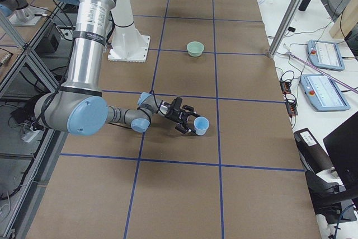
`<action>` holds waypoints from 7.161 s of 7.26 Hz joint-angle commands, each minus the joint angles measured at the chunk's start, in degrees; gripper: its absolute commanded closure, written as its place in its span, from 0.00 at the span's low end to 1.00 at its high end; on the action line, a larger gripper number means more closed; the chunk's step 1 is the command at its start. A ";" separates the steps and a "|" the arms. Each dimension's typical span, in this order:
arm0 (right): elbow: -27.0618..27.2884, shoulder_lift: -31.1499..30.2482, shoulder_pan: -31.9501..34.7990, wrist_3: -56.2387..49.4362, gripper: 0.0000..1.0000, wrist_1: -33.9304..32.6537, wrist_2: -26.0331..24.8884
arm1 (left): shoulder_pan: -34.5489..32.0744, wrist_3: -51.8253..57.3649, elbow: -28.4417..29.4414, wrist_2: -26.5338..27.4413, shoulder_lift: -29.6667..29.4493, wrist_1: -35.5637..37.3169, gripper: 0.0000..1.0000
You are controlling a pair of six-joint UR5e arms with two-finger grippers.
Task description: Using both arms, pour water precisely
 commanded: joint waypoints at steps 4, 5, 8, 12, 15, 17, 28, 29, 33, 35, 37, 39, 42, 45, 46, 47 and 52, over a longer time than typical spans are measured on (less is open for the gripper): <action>0.47 -3.94 -1.03 -7.83 0.00 14.57 3.69 | -0.04 0.08 0.04 0.00 0.08 0.02 0.00; 0.65 -4.90 -0.94 -9.51 0.00 16.07 4.13 | 0.04 0.08 0.13 0.00 -0.01 -0.06 0.00; 5.12 -7.45 0.19 -14.35 0.00 17.93 9.03 | 0.04 0.08 0.13 0.00 0.08 -0.07 0.00; 8.56 -7.29 17.38 -24.45 0.00 17.85 30.18 | 0.04 -0.01 -0.13 0.00 0.08 -0.06 0.00; 8.30 -1.16 42.31 -35.86 0.00 11.48 60.20 | -0.04 -0.01 -0.31 0.00 0.08 0.02 0.00; 8.13 3.59 52.28 -45.43 0.00 1.64 71.94 | -0.04 -0.27 -0.92 0.00 0.08 0.02 0.00; 6.82 23.92 71.48 -98.65 0.00 -72.41 99.39 | 30.57 -46.40 -9.80 9.63 -21.43 0.37 0.00; 6.46 23.66 71.74 -98.56 0.00 -72.07 100.02 | 36.37 -49.73 -9.54 9.84 -23.28 -0.15 0.00; 6.19 25.14 71.57 -95.85 0.00 -71.98 99.67 | 53.61 -67.65 -7.27 21.65 -32.60 -2.59 0.00; 6.20 25.68 71.65 -91.88 0.00 -71.89 99.59 | 58.03 -77.04 -0.35 23.10 -35.06 -12.41 0.00; 6.37 25.59 71.66 -91.88 0.00 -71.89 99.59 | 61.03 -82.96 8.18 26.79 -42.61 -12.90 0.00; 6.28 25.68 71.66 -91.88 0.00 -71.89 99.58 | 64.18 -84.65 9.70 31.44 -43.34 -13.07 0.14; 6.28 25.76 71.66 -91.88 0.00 -71.89 99.58 | 64.38 -84.39 11.46 31.46 -43.25 -13.34 0.41; 6.28 25.76 71.66 -91.97 0.00 -71.89 99.50 | 64.29 -84.21 13.75 31.46 -43.17 -18.60 1.00; 6.28 25.76 71.66 -91.88 0.00 -71.89 99.50 | 64.20 -84.21 13.40 31.38 -43.34 -18.52 1.00; 6.28 25.76 71.66 -91.97 0.00 -71.80 99.41 | 63.51 -84.12 12.79 31.03 -43.34 -18.44 1.00; 6.28 25.68 71.66 -92.40 0.00 -71.80 99.32 | 52.28 -73.27 5.60 20.15 -35.65 -17.91 1.00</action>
